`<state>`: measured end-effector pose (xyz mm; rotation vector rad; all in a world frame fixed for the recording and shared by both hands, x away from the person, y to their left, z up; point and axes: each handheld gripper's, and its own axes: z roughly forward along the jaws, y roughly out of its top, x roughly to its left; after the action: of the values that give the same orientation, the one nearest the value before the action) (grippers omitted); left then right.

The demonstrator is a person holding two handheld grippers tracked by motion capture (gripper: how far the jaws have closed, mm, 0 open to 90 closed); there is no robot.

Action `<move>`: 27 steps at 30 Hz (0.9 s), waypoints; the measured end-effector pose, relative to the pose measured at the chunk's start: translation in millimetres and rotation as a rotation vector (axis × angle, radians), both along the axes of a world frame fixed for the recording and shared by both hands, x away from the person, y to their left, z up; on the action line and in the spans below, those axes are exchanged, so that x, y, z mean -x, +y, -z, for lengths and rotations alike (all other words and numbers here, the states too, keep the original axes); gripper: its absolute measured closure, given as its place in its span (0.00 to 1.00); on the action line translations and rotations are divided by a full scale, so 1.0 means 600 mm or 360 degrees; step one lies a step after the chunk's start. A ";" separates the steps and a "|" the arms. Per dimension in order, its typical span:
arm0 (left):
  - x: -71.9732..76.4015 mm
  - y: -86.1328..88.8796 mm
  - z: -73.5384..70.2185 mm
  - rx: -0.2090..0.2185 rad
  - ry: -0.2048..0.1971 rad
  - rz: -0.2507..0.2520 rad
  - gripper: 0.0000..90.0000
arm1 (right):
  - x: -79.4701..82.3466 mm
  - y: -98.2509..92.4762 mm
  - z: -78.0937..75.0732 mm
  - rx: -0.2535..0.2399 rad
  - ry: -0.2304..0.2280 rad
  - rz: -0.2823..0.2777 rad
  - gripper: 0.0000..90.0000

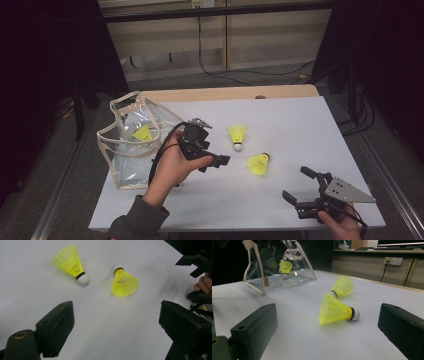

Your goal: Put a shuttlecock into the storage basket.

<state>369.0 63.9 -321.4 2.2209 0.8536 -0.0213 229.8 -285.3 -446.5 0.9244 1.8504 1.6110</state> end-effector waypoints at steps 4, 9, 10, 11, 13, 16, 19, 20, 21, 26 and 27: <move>0.001 0.000 0.006 0.0004 -0.0005 0.0001 0.14 | 0.000 0.000 0.000 0.0001 0.0000 -0.0001 0.03; 0.003 0.000 0.016 0.0007 -0.0007 0.0001 0.14 | 0.000 0.000 0.000 0.0001 0.0000 0.0000 0.03; 0.003 0.000 0.018 0.0010 -0.0004 0.0001 0.14 | 0.000 0.000 0.000 0.0000 0.0001 0.0002 0.03; 0.004 0.001 0.020 0.0013 -0.0009 -0.0008 0.14 | 0.000 0.000 0.000 0.0000 0.0001 0.0001 0.03; 0.005 0.001 0.025 0.0017 -0.0009 -0.0021 0.14 | 0.000 0.000 0.000 0.0000 -0.0001 0.0001 0.03; 0.005 0.002 0.030 0.0013 -0.0009 -0.0014 0.14 | 0.000 -0.001 0.000 0.0000 0.0001 0.0000 0.03; 0.006 0.002 0.034 -0.0005 -0.0019 -0.0009 0.14 | 0.000 0.000 0.000 0.0001 0.0001 0.0001 0.03; 0.007 0.001 0.035 -0.0003 -0.0023 -0.0013 0.14 | 0.000 0.000 0.000 0.0004 -0.0001 0.0002 0.03; 0.007 0.001 0.037 0.0001 -0.0022 -0.0008 0.14 | 0.000 0.000 0.000 0.0003 -0.0002 0.0001 0.03; 0.009 -0.002 0.045 0.0019 -0.0025 -0.0007 0.14 | 0.000 0.000 0.000 0.0004 -0.0001 0.0001 0.03; 0.009 -0.002 0.047 0.0019 -0.0019 -0.0005 0.14 | 0.000 0.000 0.000 0.0003 -0.0002 0.0000 0.03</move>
<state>363.3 62.5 -349.7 2.2067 0.8485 -0.0118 229.7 -285.5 -446.3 0.9221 1.8507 1.6091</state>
